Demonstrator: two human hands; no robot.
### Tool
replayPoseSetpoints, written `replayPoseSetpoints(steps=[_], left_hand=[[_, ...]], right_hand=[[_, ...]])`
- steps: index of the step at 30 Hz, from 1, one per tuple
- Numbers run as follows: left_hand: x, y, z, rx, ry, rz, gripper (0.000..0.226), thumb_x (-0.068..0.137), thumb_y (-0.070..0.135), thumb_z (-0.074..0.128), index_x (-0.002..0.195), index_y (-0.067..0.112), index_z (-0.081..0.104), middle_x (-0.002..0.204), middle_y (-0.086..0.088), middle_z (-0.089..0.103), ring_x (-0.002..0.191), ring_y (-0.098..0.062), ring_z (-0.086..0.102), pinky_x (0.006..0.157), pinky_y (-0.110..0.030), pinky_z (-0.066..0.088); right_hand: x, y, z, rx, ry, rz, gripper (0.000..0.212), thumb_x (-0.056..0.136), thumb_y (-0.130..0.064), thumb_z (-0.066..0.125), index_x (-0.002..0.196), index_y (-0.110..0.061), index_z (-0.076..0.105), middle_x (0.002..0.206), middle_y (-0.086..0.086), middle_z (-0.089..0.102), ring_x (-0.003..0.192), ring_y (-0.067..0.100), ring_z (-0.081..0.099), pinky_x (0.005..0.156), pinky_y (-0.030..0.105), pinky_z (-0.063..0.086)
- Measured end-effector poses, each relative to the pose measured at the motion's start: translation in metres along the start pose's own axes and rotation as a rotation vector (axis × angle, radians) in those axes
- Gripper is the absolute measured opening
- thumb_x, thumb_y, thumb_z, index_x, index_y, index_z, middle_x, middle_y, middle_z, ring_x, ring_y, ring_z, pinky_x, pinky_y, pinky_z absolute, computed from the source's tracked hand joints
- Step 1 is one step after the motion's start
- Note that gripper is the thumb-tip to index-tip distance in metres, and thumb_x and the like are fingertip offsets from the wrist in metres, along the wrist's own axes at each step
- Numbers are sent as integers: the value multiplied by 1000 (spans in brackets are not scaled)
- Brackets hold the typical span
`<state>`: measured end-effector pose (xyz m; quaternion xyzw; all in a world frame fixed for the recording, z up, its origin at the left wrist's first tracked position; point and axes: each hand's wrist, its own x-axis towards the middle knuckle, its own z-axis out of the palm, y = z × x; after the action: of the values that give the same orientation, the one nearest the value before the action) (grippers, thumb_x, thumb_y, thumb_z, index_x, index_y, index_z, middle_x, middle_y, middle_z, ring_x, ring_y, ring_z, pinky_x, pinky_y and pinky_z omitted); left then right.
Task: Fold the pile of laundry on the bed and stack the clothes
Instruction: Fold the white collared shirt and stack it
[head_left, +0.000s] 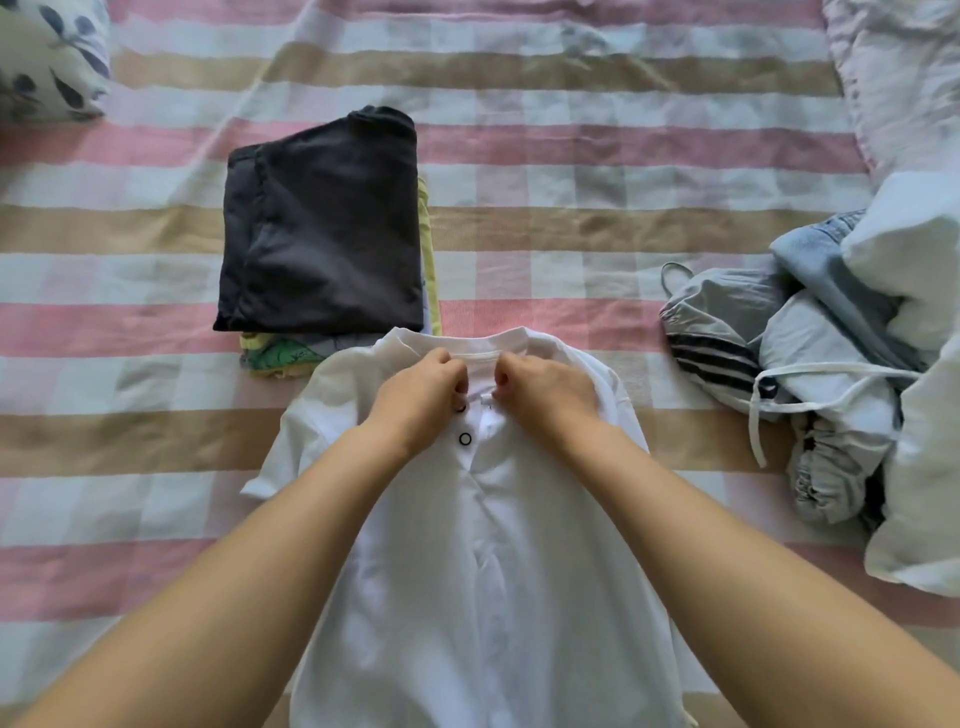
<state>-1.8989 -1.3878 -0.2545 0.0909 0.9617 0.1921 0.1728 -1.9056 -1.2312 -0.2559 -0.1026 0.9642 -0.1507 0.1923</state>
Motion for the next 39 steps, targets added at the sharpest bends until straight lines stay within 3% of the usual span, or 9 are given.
replayPoseSetpoints(steps=[5,9,14,19,25,30,33,36,39], left_hand=[[-1,5,-3,-287,143,-21,3,80,2,64,83,3,63,91,-9,57,85,-25,58,79,-36,45],[1,5,2,-355,178,-44,11,75,-6,65,86,-3,64,91,-12,60,79,-22,60,76,-24,44],[-5,-1,6,-557,289,-109,18,77,-11,60,91,-1,66,88,-4,62,75,-13,57,72,-3,41],[-2,-3,3,-736,245,-182,25,80,-14,54,85,7,65,84,-1,64,79,-16,62,82,-25,51],[-9,0,10,-623,214,-48,24,74,-5,70,97,1,65,93,-10,61,72,-12,55,73,-7,44],[-12,16,10,-407,245,17,37,71,-11,66,107,-3,62,107,-17,52,78,-24,53,79,-35,48],[-10,43,7,-384,295,97,26,78,-8,62,103,-2,65,103,-16,57,75,-27,57,72,-31,47],[-3,76,9,-441,220,190,18,84,-7,57,96,1,68,100,-11,60,78,-22,58,72,-27,46],[10,103,16,-421,173,269,22,88,-6,52,99,3,70,107,-10,64,94,-24,62,79,-32,48]], right_hand=[[-7,0,-4,171,200,-12,16,92,-31,52,96,-16,57,99,0,63,97,19,54,66,32,38],[-3,1,-5,12,-1,-25,31,88,-39,56,113,-20,56,119,1,53,119,20,43,82,32,40],[-1,6,-11,48,-21,-56,25,87,-34,60,105,-16,64,116,5,53,118,21,40,88,29,36],[1,0,-9,290,115,-49,16,83,-26,66,92,-13,69,95,5,59,105,21,46,81,25,34],[6,-4,7,221,154,26,18,85,-28,60,97,-17,69,99,3,63,114,20,44,93,32,36],[-24,3,-11,383,423,80,20,84,-11,63,103,-12,68,95,6,67,96,27,52,81,28,34],[-73,44,-16,423,635,316,18,86,-2,57,99,-9,68,94,10,65,89,32,54,80,29,34],[-118,82,-6,493,498,547,17,88,-6,56,97,-13,69,92,8,62,92,32,54,82,37,41],[-136,95,8,552,356,560,12,85,-15,63,95,-17,70,88,0,59,94,26,52,76,26,34]])
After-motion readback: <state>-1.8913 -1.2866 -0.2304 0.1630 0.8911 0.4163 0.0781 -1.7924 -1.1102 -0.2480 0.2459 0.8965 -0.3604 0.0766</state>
